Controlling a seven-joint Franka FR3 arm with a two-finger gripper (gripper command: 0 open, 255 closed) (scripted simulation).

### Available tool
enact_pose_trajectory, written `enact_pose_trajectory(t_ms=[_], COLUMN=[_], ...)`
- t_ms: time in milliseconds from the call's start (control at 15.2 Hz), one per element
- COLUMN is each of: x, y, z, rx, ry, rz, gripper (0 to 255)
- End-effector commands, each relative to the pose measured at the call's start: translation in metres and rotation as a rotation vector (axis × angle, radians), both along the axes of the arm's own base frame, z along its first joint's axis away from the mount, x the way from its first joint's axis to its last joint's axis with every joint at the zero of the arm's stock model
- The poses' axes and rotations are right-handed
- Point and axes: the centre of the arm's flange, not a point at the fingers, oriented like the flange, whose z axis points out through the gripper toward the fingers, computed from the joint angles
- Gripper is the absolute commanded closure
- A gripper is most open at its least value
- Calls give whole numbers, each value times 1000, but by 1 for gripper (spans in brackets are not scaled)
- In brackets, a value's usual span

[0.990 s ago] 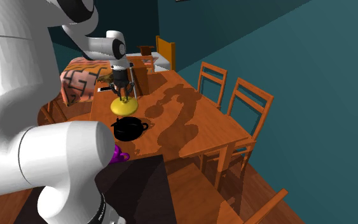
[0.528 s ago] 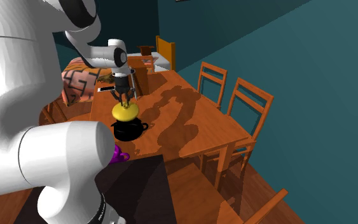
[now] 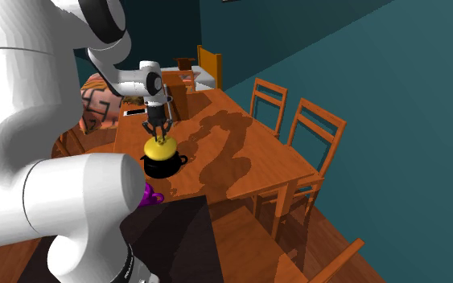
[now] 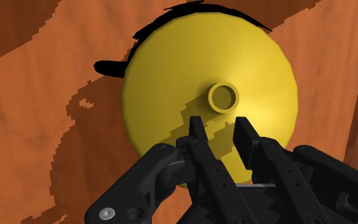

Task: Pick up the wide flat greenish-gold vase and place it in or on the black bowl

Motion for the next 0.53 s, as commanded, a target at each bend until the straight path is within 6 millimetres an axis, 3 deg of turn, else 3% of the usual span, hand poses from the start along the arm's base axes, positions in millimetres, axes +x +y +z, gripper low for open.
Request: enact_pose_trajectory(t_ms=[0,396,462], x=[0,0,0], y=[0,0,0], z=[-3,-3,-3], rx=[0,0,0], ry=[-1,-1,-1], rz=[0,0,0], gripper=[255,255,0])
